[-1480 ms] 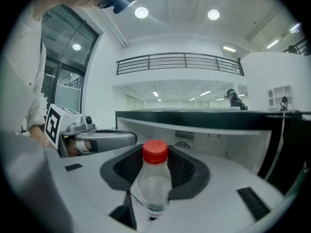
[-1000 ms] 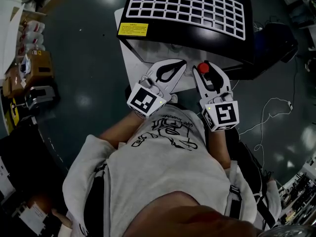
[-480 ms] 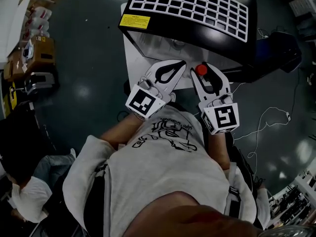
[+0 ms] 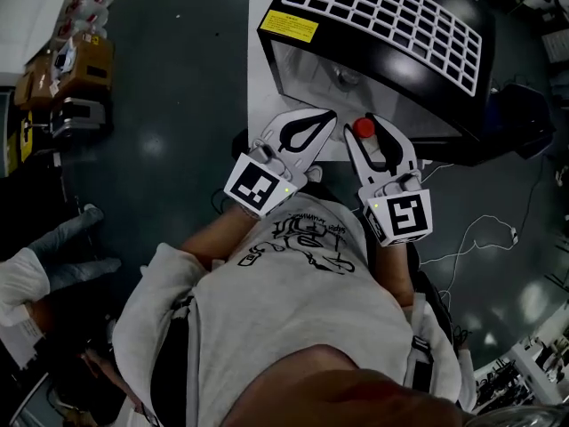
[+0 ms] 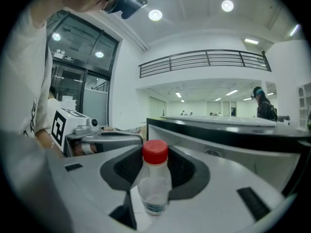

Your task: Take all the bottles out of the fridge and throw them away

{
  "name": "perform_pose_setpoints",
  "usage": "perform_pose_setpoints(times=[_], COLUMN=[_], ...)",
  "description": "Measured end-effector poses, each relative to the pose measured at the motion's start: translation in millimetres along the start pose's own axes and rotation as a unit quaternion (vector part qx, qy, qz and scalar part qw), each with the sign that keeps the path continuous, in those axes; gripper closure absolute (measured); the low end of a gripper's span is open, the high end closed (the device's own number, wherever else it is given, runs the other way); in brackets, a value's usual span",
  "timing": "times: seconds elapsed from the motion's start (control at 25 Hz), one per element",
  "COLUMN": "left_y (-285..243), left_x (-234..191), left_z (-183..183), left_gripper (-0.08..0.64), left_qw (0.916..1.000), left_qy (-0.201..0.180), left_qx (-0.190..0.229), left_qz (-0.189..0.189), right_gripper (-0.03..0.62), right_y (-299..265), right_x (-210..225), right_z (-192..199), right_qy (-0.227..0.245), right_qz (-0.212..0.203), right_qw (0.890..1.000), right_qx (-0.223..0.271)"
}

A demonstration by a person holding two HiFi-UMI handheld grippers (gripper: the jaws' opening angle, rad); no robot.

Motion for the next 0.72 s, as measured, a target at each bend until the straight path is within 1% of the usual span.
perform_pose_setpoints(times=[0.16,0.48,0.64,0.72], left_y=[28.5,91.4,120.4,134.9], left_x=[-16.5,-59.5,-80.0,-89.7], left_z=[-0.7,-6.1,-8.9,-9.3], left_gripper=[0.552,0.552,0.552,0.552], left_qw=[0.9997,0.9982,0.9971,0.9961], left_qy=[0.001,0.002,0.000,0.003], left_qx=[0.000,-0.001,0.002,0.003], left_qz=[-0.025,-0.061,-0.077,-0.088], right_gripper=[0.433,0.433,0.433,0.433], right_y=[-21.4,-68.0,-91.9,-103.9], right_x=[-22.2,-74.5,-99.4,-111.4], right_z=[-6.5,-26.3,-38.8,-42.0], right_qy=[0.009,0.021,0.021,0.025], right_qz=[-0.025,-0.061,-0.066,-0.080], right_qw=[1.000,0.998,0.998,0.996], right_qx=[-0.001,0.003,-0.009,-0.004])
Point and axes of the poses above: the fingertips, and each gripper's own axes: y backward along the fingers, x to its right, z out of its underside, the point moved 7 cm from there along y, backward along the fingers, and after that the axes turned 2 degrees about -x, right-handed, at the moved point
